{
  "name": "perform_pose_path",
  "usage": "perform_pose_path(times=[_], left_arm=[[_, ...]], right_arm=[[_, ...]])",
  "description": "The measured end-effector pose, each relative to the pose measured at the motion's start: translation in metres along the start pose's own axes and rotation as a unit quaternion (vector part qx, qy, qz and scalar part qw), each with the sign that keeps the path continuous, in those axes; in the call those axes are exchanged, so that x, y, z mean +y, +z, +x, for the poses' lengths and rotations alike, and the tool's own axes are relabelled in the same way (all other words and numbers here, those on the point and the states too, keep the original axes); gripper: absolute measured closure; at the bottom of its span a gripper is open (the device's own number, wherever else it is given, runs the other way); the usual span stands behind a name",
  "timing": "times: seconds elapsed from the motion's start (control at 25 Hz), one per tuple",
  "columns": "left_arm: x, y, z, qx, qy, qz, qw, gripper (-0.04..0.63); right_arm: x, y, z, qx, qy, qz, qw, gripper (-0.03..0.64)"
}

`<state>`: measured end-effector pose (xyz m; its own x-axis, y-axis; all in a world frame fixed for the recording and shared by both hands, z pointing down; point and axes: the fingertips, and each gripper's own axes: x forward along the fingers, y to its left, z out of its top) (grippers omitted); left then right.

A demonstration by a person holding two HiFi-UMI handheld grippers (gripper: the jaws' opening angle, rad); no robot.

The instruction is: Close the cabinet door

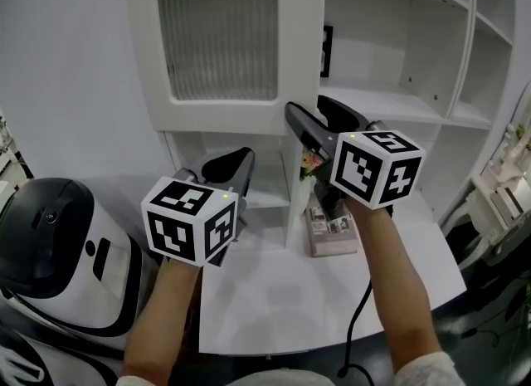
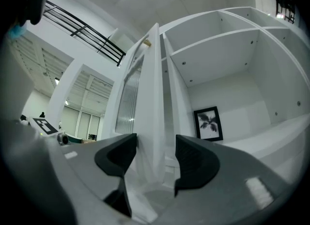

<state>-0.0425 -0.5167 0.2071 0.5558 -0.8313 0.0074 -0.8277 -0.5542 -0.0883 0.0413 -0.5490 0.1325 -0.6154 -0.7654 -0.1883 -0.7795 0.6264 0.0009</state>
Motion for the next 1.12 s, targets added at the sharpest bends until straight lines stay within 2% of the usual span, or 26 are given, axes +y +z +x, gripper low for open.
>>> perform_pose_path(times=[0.56, 1.12], left_arm=[[0.007, -0.003, 0.033, 0.002, 0.014, -0.001, 0.9999, 0.597], [0.018, 0.000, 0.034, -0.003, 0.038, -0.006, 0.9993, 0.597]], right_arm=[[-0.023, -0.004, 0.025, 0.003, 0.029, 0.006, 1.000, 0.362], [-0.035, -0.008, 0.041, 0.006, 0.036, 0.012, 0.999, 0.370]])
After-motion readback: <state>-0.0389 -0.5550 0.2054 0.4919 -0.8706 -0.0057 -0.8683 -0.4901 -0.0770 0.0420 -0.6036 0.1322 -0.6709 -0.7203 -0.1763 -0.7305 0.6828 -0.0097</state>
